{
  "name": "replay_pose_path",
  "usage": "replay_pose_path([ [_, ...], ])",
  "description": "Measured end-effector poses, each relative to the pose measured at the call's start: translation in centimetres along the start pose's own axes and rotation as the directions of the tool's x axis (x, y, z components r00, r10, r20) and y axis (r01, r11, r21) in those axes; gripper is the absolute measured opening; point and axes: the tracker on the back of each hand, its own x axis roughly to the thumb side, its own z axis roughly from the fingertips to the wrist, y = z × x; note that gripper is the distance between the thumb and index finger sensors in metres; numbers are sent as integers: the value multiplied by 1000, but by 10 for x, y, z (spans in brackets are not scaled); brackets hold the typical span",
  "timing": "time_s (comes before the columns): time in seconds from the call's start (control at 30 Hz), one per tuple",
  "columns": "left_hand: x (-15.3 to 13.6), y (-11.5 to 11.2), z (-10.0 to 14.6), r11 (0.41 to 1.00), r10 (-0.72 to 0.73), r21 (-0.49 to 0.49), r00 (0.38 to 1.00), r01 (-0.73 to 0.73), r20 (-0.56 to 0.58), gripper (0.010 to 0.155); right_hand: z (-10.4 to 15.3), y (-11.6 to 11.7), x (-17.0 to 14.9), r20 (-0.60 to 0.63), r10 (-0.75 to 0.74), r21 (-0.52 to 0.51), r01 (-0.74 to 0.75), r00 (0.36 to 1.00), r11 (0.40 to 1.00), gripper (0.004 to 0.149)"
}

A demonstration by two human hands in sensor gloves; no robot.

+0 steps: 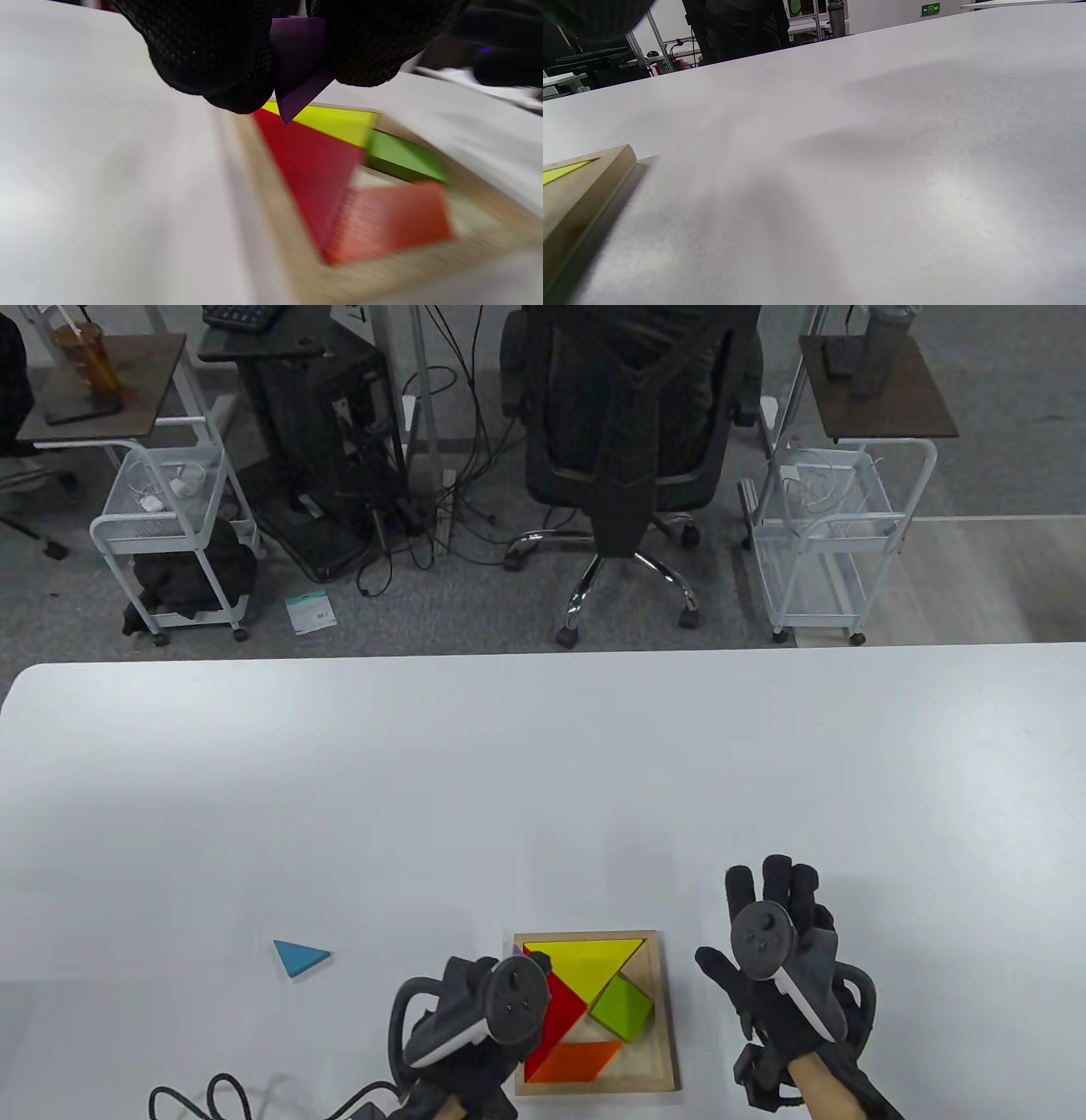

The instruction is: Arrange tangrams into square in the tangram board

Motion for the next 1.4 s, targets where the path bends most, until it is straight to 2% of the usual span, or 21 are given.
replay_pose_path([
  [0.13,42,-21,-7,993,-92,-57,986,101,138,66,1,0,0,-5,5,2,-5,1000,1000,89],
  [0.23,65,-30,-14,981,-146,-102,970,168,192,66,1,-1,0,-10,2,3,-2,1000,1000,89],
  [0.4,86,-38,-24,957,-222,-127,941,260,255,65,0,-2,-2,-15,-10,6,10,1000,1000,89],
  [0.57,96,-44,-30,927,-297,-147,917,344,268,64,-1,-2,-3,-12,-20,4,20,1000,1000,89],
  [0.97,111,-46,-33,883,-427,-88,867,461,256,60,-1,-3,-3,-4,-25,-4,25,1000,1000,89],
  [1.4,107,-47,-34,876,-451,-44,849,480,274,58,0,-2,-3,1,-23,-6,23,1000,1000,89],
])
